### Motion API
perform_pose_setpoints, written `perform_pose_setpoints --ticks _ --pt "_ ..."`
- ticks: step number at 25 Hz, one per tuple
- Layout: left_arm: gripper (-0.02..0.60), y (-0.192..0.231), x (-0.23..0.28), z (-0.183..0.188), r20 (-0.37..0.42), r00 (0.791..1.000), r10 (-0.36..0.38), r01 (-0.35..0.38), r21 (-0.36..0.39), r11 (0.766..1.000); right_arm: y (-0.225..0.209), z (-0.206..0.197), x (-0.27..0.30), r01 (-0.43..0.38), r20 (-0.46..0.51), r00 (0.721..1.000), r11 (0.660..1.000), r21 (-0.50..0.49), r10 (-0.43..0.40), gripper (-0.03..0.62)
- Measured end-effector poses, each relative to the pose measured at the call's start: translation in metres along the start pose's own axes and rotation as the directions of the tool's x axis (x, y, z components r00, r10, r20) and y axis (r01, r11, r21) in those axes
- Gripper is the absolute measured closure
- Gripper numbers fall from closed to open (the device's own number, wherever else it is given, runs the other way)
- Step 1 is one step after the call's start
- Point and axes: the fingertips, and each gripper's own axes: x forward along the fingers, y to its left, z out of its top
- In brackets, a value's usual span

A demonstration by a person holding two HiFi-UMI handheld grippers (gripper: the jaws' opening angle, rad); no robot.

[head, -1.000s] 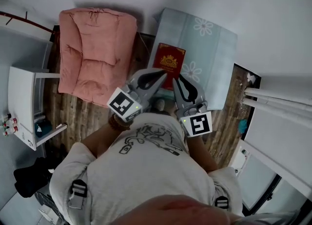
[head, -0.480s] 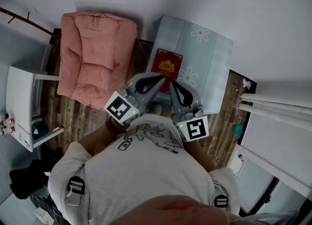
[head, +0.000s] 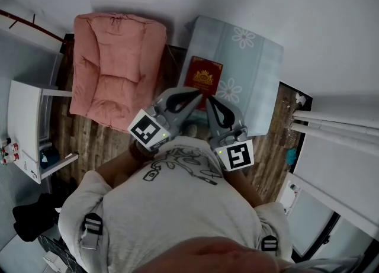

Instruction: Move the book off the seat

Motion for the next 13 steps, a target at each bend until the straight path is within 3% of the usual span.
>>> perform_pose_setpoints --ticks 13 --pt "0.578 -0.0020 0.0004 -0.0029 -0.005 1.000 -0.008 0.008 -0.013 1.000 0.0006 -0.0027 -0.0023 0.011 -0.002 1.000 1.000 0.008 -0.011 0.586"
